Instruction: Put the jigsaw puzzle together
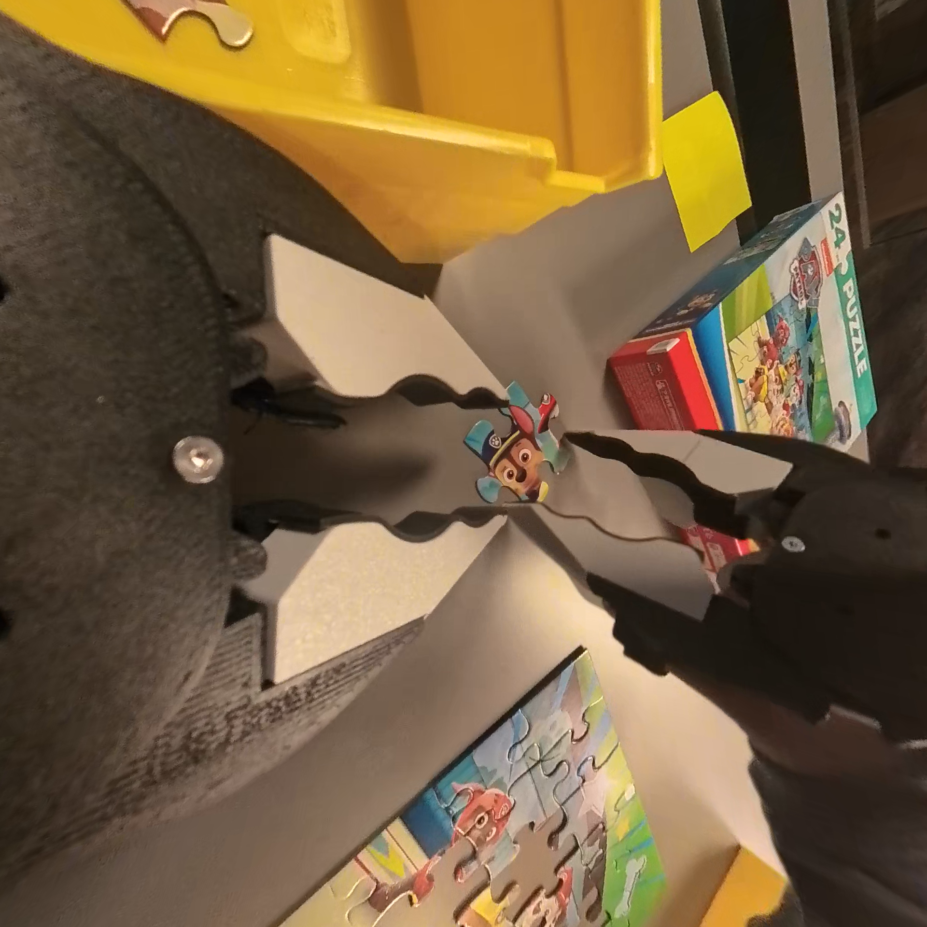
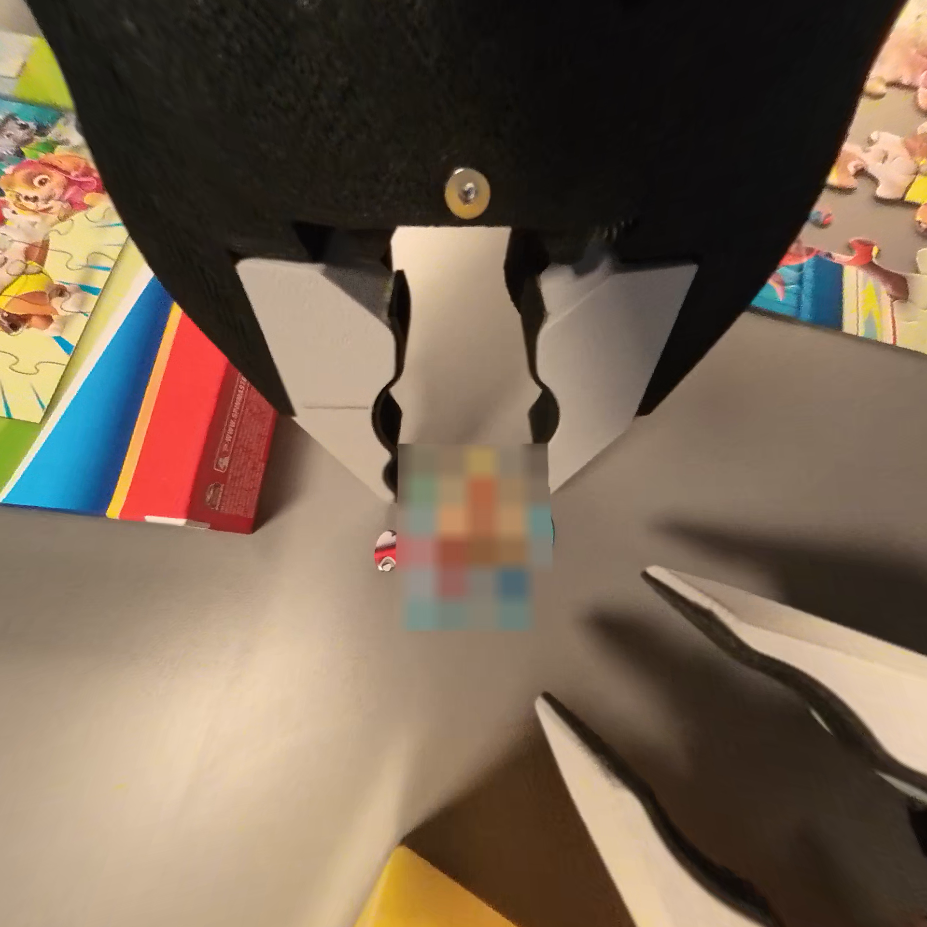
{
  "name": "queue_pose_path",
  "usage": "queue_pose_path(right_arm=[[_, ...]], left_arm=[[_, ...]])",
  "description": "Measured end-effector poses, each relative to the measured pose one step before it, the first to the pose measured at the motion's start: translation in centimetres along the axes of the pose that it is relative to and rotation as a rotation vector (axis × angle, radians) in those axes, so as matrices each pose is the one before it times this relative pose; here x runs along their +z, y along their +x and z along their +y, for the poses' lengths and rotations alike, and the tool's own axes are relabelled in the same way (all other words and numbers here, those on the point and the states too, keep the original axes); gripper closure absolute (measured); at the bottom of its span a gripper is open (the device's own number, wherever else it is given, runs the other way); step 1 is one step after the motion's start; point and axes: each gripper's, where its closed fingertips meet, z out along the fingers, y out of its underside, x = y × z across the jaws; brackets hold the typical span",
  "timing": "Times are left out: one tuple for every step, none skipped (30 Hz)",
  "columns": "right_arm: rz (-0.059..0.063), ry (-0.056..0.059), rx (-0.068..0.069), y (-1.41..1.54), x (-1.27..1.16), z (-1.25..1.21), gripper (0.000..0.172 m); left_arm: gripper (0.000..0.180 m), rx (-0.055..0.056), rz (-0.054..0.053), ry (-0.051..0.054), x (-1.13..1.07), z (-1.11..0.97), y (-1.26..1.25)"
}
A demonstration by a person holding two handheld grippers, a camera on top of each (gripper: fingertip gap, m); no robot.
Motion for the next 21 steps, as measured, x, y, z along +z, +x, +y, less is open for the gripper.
queue_pose_path(right_arm=[[-0.0166, -0.0082, 0.0132, -0.018, -0.053, -0.022, 0.138], [-0.0231, -0.0079, 0.0233, -0.141, -0.002, -0.026, 0.154], [-0.0207, -0.0038, 0.0182, -0.178, 0.055, -0.043, 0.163], [-0.0091, 0.0005, 0.0046, -0.108, 0.054, -0.049, 0.165], [0.0, 0.0031, -0.0036, -0.047, 0.009, -0.01, 0.166], [-0.004, 0.0063, -0.0053, -0.163, 0.01, -0.001, 0.168], [-0.0088, 0.0093, -0.0055, -0.312, 0.006, 0.027, 0.172], [-0.011, 0.0114, -0.0037, -0.391, 0.022, 0.033, 0.172], [-0.0114, 0.0097, -0.0003, -0.442, 0.031, 0.066, 0.172], [-0.0062, 0.0073, -0.0022, -0.42, 0.027, 0.096, 0.172], [-0.0004, 0.0054, -0.0077, -0.37, 0.022, 0.105, 0.172], [0.0026, 0.0047, -0.0093, -0.352, 0.017, 0.095, 0.172], [0.0023, 0.0039, -0.0086, -0.345, 0.028, 0.075, 0.172], [0.0015, 0.0034, -0.0072, -0.328, 0.032, 0.045, 0.172], [0.0039, 0.0033, -0.0049, -0.237, 0.024, 0.032, 0.172], [0.0027, 0.0027, -0.0027, -0.213, 0.021, 0.016, 0.172], [0.0043, 0.0015, 0.0015, -0.16, 0.0, 0.015, 0.172], [0.008, 0.0001, 0.0057, -0.116, -0.004, 0.013, 0.168], [0.0041, -0.0024, 0.0078, -0.177, -0.012, 0.047, 0.157], [-0.0017, -0.0016, 0.0068, -0.262, -0.013, 0.055, 0.154], [0.0045, 0.0002, 0.0005, -0.164, -0.005, 0.052, 0.152]], left_arm=[[0.142, 0.0006, 0.0005, -0.0015, 0.011, 0.021, 0.008], [0.142, 0.001, -0.0007, -0.0018, 0.014, 0.034, -0.013], [0.142, 0.0005, -0.0011, -0.0013, 0.013, 0.018, -0.015], [0.142, 0.0, -0.001, -0.0005, -0.005, 0.019, -0.027], [0.142, -0.0008, -0.002, 0.0015, -0.023, -0.027, -0.039], [0.142, -0.0018, -0.001, 0.0031, -0.033, -0.05, -0.022], [0.142, -0.0015, 0.0022, 0.0033, -0.017, -0.059, 0.035], [0.142, -0.0003, 0.0002, 0.0005, -0.003, -0.004, -0.007], [0.142, 0.0003, -0.0006, -0.0015, 0.02, 0.017, -0.003], [0.142, 0.0011, 0.0001, -0.001, 0.013, 0.015, 0.008], [0.142, 0.0014, 0.0001, -0.0012, 0.016, 0.018, 0.028], [0.142, 0.0015, 0.0, -0.0011, 0.014, 0.006, 0.016], [0.142, 0.0017, 0.0009, -0.0011, 0.017, 0.017, 0.037], [0.142, 0.0013, 0.0005, -0.0014, 0.01, 0.012, 0.035], [0.142, 0.0023, -0.0001, -0.0012, 0.002, 0.014, 0.017], [0.142, 0.0025, -0.001, -0.0012, 0.016, 0.017, 0.005], [0.142, 0.0013, -0.0013, -0.0018, 0.005, 0.028, -0.004], [0.142, 0.0006, -0.0004, -0.0008, 0.008, 0.016, -0.007], [0.142, 0.0001, 0.0002, -0.0007, 0.0, 0.018, 0.002], [0.142, 0.0001, 0.0, 0.0006, -0.022, -0.017, -0.005], [0.142, -0.0004, 0.0003, 0.0015, -0.016, -0.03, 0.004]])
